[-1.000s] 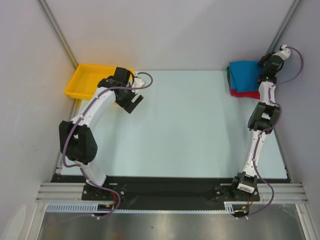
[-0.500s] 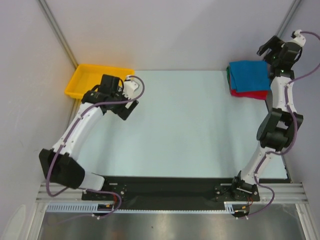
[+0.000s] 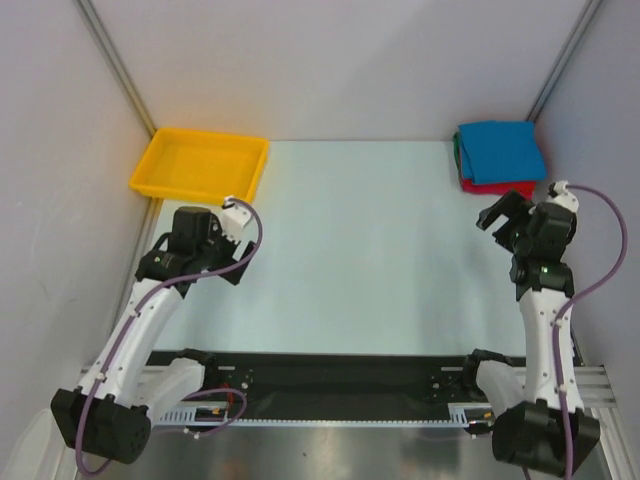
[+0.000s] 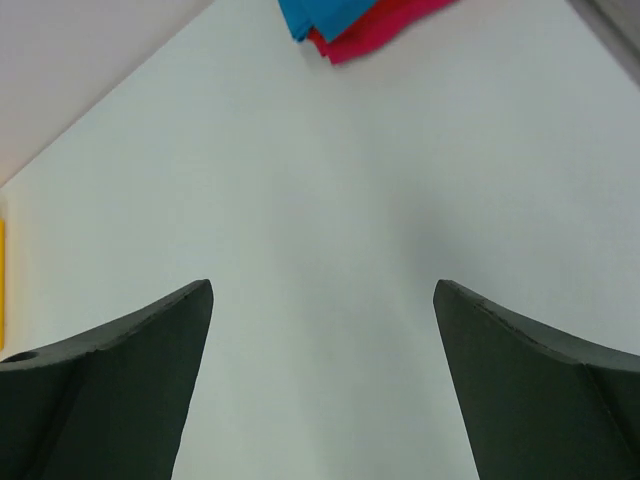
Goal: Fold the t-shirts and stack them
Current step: Neatly place the folded tshirt to the corner
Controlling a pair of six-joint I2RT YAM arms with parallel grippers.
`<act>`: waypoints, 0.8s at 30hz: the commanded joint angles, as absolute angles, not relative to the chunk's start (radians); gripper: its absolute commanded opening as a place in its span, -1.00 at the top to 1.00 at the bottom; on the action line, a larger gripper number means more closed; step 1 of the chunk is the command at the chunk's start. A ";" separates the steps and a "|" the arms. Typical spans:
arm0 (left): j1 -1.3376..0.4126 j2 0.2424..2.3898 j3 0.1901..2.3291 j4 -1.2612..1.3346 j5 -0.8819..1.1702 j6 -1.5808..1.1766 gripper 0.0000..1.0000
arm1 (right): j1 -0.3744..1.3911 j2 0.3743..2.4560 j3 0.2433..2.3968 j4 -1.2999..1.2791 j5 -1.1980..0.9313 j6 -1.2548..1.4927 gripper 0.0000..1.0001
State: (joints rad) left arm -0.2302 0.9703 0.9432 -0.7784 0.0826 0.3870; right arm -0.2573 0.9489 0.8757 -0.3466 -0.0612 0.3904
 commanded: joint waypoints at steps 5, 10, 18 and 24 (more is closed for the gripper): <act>-0.180 0.876 0.804 -0.608 0.064 0.292 -0.99 | -0.226 0.756 0.789 -0.652 -0.084 0.515 -0.99; -0.161 0.815 0.744 -0.549 0.074 0.268 -1.00 | -0.206 0.701 0.735 -0.712 -0.103 0.557 -0.99; -0.150 0.750 0.713 -0.540 0.061 0.279 -0.99 | -0.179 0.653 0.712 -0.727 -0.129 0.580 -1.00; -0.143 0.739 0.713 -0.540 0.069 0.284 -0.99 | -0.179 0.650 0.706 -0.727 -0.143 0.586 -1.00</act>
State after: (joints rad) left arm -0.1566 0.7578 0.7174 -0.5720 0.0631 0.3031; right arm -0.1841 0.6613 0.7113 -0.7284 -0.1234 0.5697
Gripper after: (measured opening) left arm 0.996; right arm 0.995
